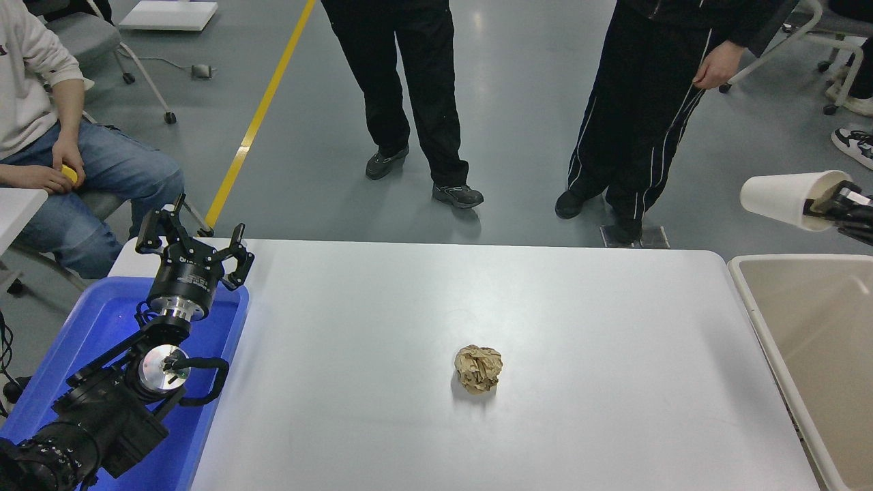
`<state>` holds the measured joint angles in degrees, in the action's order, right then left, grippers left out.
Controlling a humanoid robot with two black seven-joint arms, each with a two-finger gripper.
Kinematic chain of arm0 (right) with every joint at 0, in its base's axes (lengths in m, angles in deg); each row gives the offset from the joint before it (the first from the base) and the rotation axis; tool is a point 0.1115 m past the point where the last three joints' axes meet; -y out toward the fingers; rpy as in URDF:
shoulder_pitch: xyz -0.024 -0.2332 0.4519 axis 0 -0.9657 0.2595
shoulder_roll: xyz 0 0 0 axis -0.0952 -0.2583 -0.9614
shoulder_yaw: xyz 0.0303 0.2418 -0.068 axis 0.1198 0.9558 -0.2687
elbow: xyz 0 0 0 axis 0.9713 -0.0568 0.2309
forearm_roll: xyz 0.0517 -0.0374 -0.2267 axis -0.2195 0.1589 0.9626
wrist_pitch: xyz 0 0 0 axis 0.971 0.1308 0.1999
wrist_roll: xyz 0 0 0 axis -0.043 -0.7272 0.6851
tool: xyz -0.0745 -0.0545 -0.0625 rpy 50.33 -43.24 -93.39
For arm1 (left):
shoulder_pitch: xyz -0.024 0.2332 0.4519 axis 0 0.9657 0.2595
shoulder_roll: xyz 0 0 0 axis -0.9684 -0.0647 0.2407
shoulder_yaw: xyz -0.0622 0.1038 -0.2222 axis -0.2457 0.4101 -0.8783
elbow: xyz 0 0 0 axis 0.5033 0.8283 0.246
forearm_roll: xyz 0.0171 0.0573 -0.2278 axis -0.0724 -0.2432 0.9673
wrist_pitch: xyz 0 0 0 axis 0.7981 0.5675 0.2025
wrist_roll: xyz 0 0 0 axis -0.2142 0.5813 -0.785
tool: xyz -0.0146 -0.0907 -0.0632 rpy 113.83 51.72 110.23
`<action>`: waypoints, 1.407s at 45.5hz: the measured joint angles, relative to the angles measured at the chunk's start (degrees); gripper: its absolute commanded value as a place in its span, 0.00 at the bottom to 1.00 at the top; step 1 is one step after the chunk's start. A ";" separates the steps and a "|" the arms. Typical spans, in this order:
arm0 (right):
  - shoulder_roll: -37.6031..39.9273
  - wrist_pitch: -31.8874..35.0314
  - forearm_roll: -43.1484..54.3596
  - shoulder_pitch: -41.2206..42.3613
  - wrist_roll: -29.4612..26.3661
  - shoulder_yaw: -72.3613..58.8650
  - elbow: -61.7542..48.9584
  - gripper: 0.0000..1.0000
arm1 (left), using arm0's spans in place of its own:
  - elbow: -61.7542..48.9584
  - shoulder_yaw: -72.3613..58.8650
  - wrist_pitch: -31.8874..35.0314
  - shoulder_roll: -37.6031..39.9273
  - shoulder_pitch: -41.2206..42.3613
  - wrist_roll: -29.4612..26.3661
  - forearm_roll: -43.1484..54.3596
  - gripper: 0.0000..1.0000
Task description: Dispose of the paper cup in the dustbin
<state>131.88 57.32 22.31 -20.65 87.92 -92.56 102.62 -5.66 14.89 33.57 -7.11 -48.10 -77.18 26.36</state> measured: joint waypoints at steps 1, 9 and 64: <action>0.04 0.00 -0.60 -0.64 0.00 0.00 -0.93 0.00 | 0.01 0.00 0.00 0.00 0.00 0.00 0.01 1.00; -0.19 -0.25 -6.14 -6.90 -0.18 0.03 -9.24 0.00 | 0.00 0.00 0.00 0.00 0.00 0.00 -0.01 1.00; -20.43 -17.27 -13.89 -26.17 -27.91 3.67 -25.23 0.00 | 0.00 -0.01 -0.03 0.00 0.02 0.00 0.00 1.00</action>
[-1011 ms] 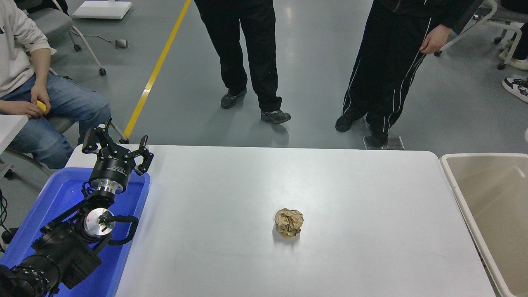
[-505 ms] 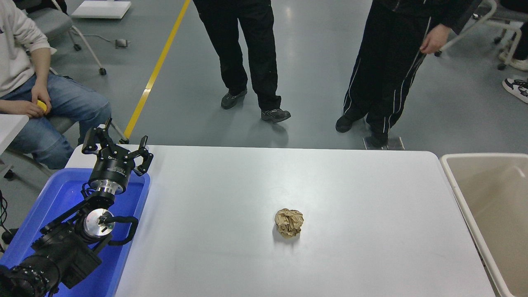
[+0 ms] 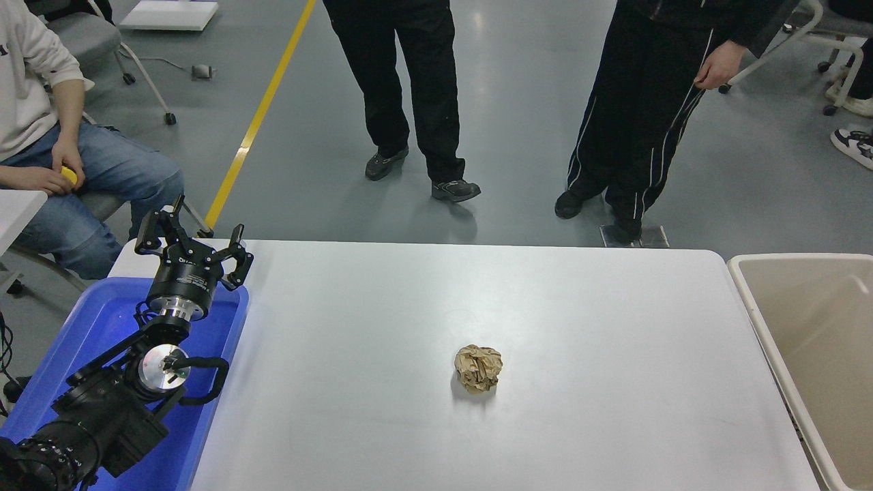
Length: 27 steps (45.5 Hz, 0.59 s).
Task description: Dispose of the paper cup in the dustbin
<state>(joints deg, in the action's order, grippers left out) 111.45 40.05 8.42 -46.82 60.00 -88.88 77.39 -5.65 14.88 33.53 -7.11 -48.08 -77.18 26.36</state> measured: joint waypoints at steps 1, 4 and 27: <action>-0.38 -0.16 -0.01 -0.18 -0.24 0.16 0.00 0.00 | 0.00 0.00 0.00 0.00 0.00 0.00 0.00 1.00; -1.20 -0.45 -0.03 -0.58 -0.70 0.59 0.00 0.00 | 0.00 0.00 0.00 0.00 0.00 0.00 0.00 1.00; -5.17 -1.35 -0.09 -1.82 -1.84 1.91 0.06 0.00 | 0.00 0.00 0.01 0.00 0.00 0.00 0.00 1.00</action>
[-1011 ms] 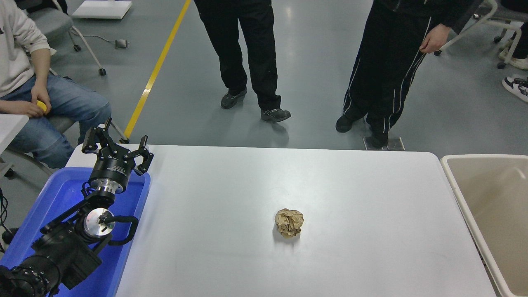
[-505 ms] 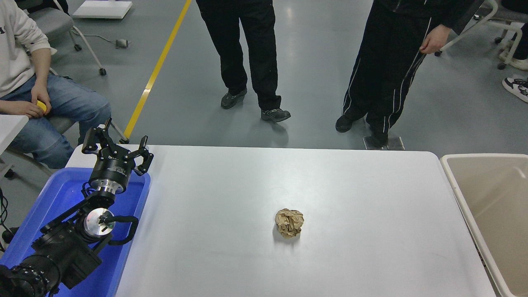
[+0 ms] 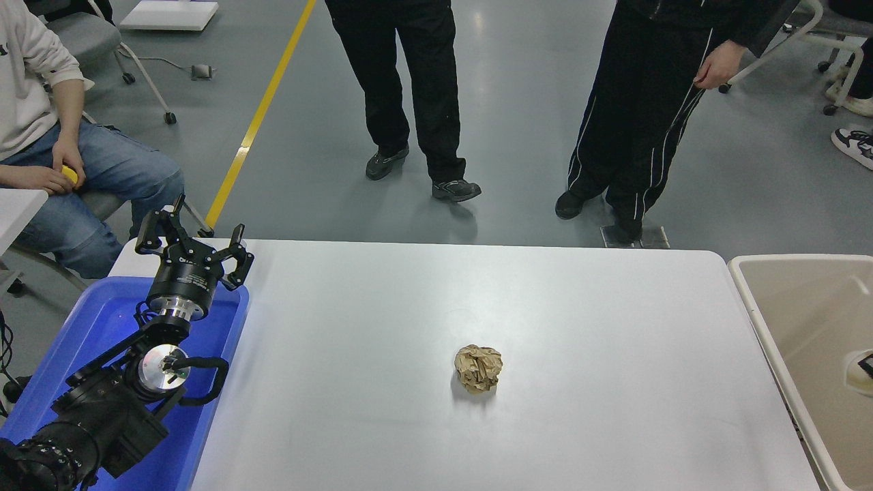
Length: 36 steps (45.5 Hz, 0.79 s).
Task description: Dispose of the paper cup in the dustbin
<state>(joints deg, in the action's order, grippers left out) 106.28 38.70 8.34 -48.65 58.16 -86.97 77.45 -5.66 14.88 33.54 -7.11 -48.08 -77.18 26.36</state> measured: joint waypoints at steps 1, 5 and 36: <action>-0.05 -0.03 0.00 0.00 -0.01 0.01 0.00 0.00 | 0.00 0.00 0.00 0.00 0.00 0.00 0.00 1.00; -0.25 -0.41 -0.01 -0.05 -0.03 0.06 0.00 0.13 | 0.00 0.00 0.00 0.00 0.00 0.00 0.00 1.00; 0.49 -10.08 -0.11 2.28 0.12 1.17 1.50 1.00 | 0.00 0.00 0.05 0.00 0.00 0.00 -0.01 1.00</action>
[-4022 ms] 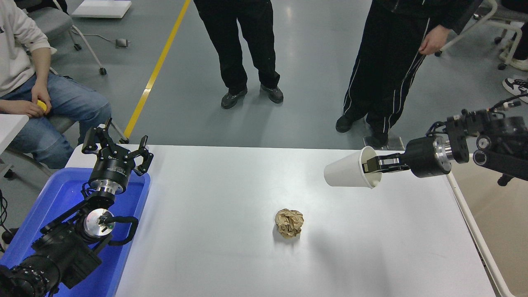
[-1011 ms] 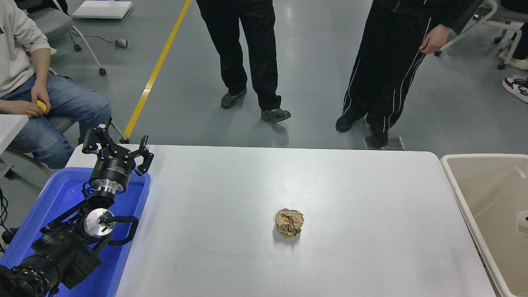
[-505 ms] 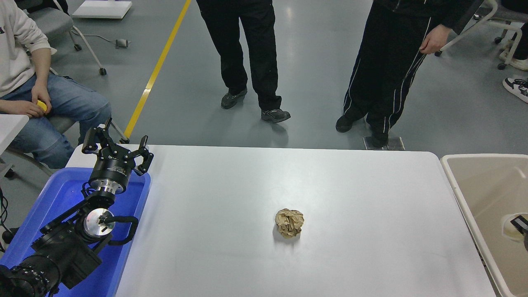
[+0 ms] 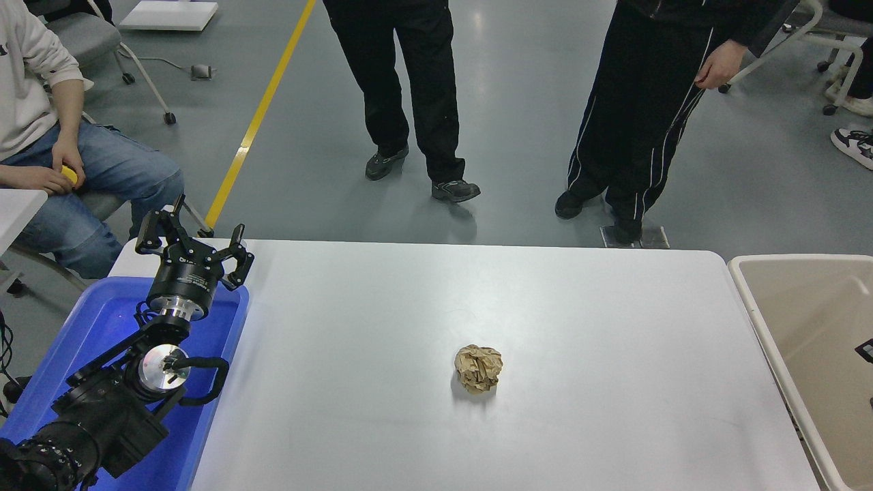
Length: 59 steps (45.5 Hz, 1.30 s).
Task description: Dispose of the paper cup in the dustbin
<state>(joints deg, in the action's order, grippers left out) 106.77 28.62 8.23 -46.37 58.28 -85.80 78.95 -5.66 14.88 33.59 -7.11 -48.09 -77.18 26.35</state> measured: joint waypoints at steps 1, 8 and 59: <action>0.29 -0.06 -0.01 0.40 0.00 0.62 0.39 1.00 | 0.00 0.00 0.00 0.00 0.00 0.00 0.01 1.00; 2.64 -0.36 -0.05 3.42 0.12 6.28 2.91 0.99 | 0.00 0.00 0.00 0.00 0.00 0.00 0.01 1.00; 12.52 -0.85 -2.30 10.89 8.96 56.99 44.42 1.00 | 0.00 0.00 -0.03 0.00 0.03 0.00 0.01 1.00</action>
<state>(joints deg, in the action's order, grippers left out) 119.29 27.77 5.94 -35.48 67.23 -28.81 123.36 -5.66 14.88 33.56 -7.11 -48.05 -77.19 26.36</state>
